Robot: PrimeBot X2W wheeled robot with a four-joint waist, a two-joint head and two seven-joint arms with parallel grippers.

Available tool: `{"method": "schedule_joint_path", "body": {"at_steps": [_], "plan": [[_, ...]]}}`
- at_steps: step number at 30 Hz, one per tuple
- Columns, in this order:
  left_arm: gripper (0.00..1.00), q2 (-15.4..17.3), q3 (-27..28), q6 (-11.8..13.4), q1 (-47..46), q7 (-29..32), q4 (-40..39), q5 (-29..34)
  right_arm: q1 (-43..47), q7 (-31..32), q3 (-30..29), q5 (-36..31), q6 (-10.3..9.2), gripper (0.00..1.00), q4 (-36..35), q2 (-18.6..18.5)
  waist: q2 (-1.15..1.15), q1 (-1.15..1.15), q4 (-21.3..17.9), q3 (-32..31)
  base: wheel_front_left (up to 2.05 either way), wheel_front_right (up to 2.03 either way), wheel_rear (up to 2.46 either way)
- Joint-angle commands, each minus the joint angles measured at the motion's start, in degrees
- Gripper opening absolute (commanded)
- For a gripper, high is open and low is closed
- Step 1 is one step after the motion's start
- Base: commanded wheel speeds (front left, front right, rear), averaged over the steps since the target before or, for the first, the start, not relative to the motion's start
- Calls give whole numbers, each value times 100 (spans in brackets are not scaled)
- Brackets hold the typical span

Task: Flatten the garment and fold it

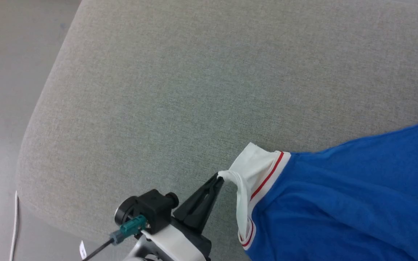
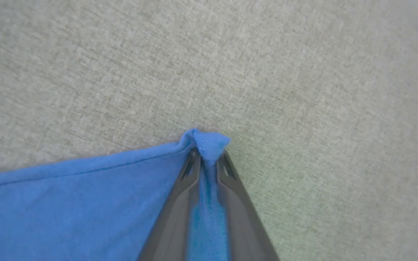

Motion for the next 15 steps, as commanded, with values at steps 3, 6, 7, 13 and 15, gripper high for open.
{"method": "schedule_joint_path", "body": {"at_steps": [3,6,7,13,15], "plan": [[0,55,110,-25,-141,-49,36,-50,116,-471,155,132,-5,0,352,209,-1,1,-169,-194,0,0,0],[0,114,288,32,-166,-142,10,-94,-91,-1039,120,180,-5,0,388,227,-1,1,-331,-445,0,0,0],[0,152,329,33,-186,-154,-13,-91,-157,-1213,118,204,-5,0,388,228,-1,1,-391,-538,0,0,0],[0,524,685,63,-472,-115,-307,6,-515,-2039,60,435,-5,0,192,143,-1,1,-800,-1085,0,0,0],[0,649,822,56,-601,-58,-440,-4,-612,-2275,2,507,-5,0,60,103,-1,1,-944,-1249,0,0,0]]}}
